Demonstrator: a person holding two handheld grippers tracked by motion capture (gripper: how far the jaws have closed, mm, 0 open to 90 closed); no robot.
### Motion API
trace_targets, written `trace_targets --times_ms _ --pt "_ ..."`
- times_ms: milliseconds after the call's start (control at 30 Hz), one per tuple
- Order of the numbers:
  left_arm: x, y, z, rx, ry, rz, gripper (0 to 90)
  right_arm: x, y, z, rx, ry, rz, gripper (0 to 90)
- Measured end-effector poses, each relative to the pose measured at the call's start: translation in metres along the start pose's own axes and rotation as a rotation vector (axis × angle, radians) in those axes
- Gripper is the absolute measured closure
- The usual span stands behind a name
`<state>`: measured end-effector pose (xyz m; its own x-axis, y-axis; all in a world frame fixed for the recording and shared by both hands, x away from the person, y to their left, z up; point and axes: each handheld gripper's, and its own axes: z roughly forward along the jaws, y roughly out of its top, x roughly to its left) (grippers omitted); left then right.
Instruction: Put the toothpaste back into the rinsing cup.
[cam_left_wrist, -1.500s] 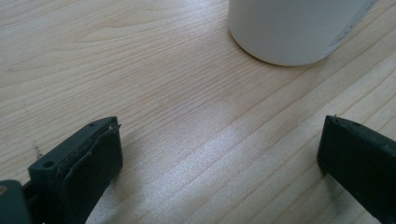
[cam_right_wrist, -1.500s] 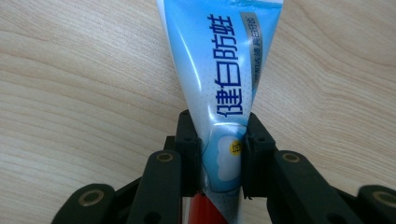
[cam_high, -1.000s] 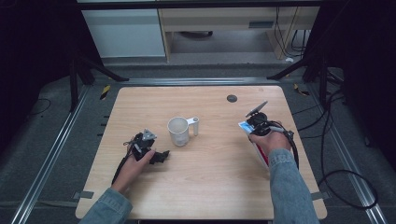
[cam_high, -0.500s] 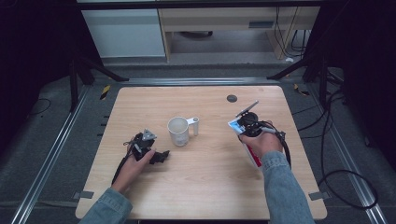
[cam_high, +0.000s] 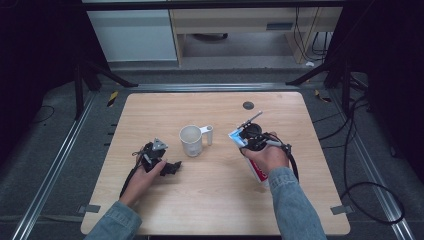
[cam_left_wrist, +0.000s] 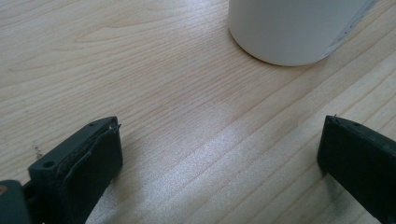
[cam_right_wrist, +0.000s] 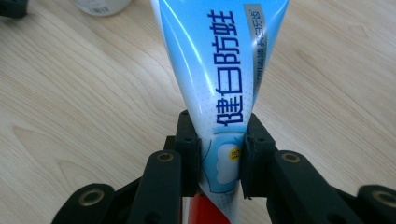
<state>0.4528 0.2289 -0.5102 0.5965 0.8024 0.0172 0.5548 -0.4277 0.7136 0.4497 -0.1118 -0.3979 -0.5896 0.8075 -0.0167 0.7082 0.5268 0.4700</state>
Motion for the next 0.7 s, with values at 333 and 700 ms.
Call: trace_targets --times_ms 333,700 --pt "0.000 0.000 0.000 0.000 0.000 0.002 0.0 0.023 0.008 0.001 -0.052 0.054 -0.030 72.4" --pt "0.000 0.000 0.000 0.000 0.001 0.003 0.0 0.037 0.017 -0.003 -0.107 0.079 -0.040 72.4"
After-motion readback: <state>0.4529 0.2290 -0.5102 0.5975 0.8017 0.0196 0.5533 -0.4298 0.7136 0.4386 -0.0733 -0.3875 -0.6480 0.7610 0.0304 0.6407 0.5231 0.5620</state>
